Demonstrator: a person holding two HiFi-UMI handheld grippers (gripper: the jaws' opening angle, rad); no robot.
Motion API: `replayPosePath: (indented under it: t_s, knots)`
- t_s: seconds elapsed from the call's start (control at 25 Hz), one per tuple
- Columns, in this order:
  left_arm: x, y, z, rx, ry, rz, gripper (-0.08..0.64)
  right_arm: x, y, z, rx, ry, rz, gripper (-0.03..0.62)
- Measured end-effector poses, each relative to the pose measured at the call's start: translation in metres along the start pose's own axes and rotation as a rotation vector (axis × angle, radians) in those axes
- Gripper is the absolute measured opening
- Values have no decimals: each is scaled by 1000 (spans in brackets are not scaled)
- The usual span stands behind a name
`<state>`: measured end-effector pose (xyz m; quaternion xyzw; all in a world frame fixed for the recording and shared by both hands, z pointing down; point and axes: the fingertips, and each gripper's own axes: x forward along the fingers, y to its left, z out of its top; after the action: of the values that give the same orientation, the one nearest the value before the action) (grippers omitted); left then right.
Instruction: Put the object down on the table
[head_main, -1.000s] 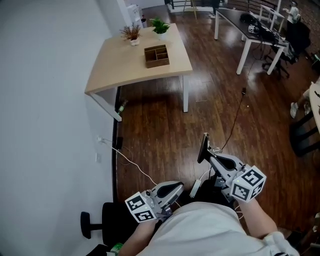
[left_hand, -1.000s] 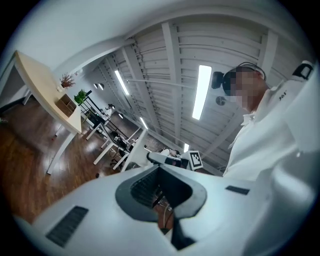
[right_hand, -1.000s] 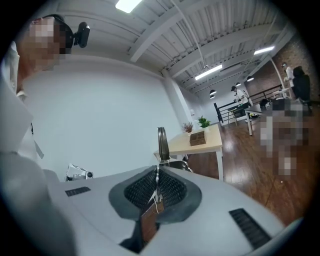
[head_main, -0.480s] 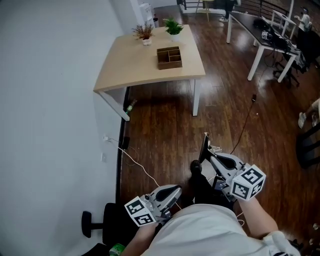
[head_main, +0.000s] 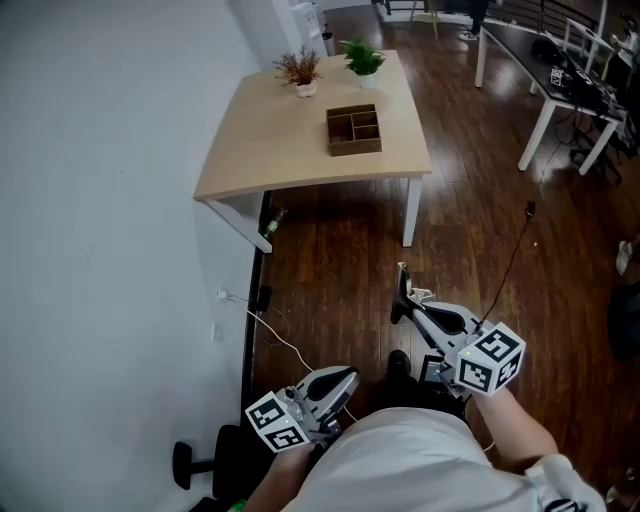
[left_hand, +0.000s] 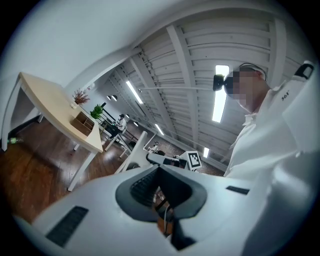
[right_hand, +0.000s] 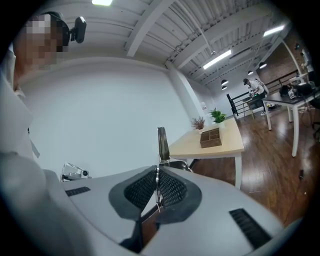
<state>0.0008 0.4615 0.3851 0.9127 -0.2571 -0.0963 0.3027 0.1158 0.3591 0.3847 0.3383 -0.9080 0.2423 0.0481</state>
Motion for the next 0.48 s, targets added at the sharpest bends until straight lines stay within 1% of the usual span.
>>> replayPosePath:
  t_s: [0.16, 0.32, 0.48]
  knots:
    - [38, 22, 27, 1, -7, 1, 0, 19, -37, 23, 5, 9, 8, 9]
    - [70, 41, 42, 0, 0, 13, 0, 32, -70, 45, 8, 5, 18, 9]
    - [97, 54, 56, 10, -2, 21, 0, 41, -99, 57, 15, 6, 21, 9]
